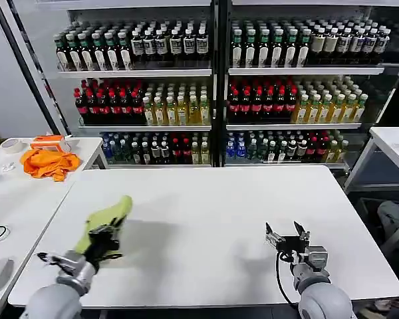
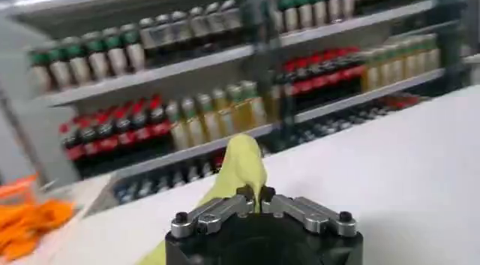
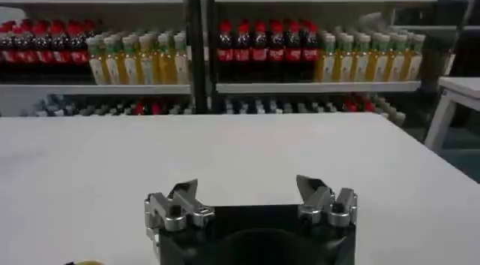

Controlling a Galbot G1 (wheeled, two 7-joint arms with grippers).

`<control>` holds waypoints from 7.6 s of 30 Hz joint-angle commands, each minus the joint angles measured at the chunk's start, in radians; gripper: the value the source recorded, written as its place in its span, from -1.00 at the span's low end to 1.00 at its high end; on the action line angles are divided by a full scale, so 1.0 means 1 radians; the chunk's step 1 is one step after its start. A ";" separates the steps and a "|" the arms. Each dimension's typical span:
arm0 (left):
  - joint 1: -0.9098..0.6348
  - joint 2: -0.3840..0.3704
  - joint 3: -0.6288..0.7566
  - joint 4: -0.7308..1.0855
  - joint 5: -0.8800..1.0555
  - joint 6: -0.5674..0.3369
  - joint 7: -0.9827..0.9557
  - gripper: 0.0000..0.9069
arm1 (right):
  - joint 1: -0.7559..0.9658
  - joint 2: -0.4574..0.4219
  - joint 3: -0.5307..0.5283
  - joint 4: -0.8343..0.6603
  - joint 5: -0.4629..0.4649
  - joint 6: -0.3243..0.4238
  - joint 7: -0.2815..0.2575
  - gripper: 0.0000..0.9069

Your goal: Fold and organize the clothes.

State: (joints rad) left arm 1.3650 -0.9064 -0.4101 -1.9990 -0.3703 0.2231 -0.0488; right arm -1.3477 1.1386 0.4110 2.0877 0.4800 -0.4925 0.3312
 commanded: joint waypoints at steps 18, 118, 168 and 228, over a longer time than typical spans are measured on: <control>-0.393 -0.332 0.473 0.231 -0.221 -0.207 -0.085 1.00 | 0.011 0.003 -0.011 0.025 0.025 0.012 -0.018 1.00; 0.081 -0.236 -0.051 -0.035 -0.172 -0.225 -0.170 1.00 | 0.327 0.212 -0.370 -0.318 0.242 0.051 0.110 1.00; 0.086 -0.255 -0.044 -0.044 -0.173 -0.227 -0.167 1.00 | 0.359 0.162 -0.346 -0.348 0.209 0.047 0.084 -1.00; 0.095 -0.279 0.008 -0.066 0.086 -0.201 -0.164 1.00 | -0.203 0.024 0.036 0.069 -0.220 0.386 -0.092 1.00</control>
State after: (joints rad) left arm 1.4517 -1.1854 -0.4018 -2.0610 -0.2976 0.0209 -0.2131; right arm -1.4831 1.1429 0.4201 2.1123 0.3109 -0.1334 0.2493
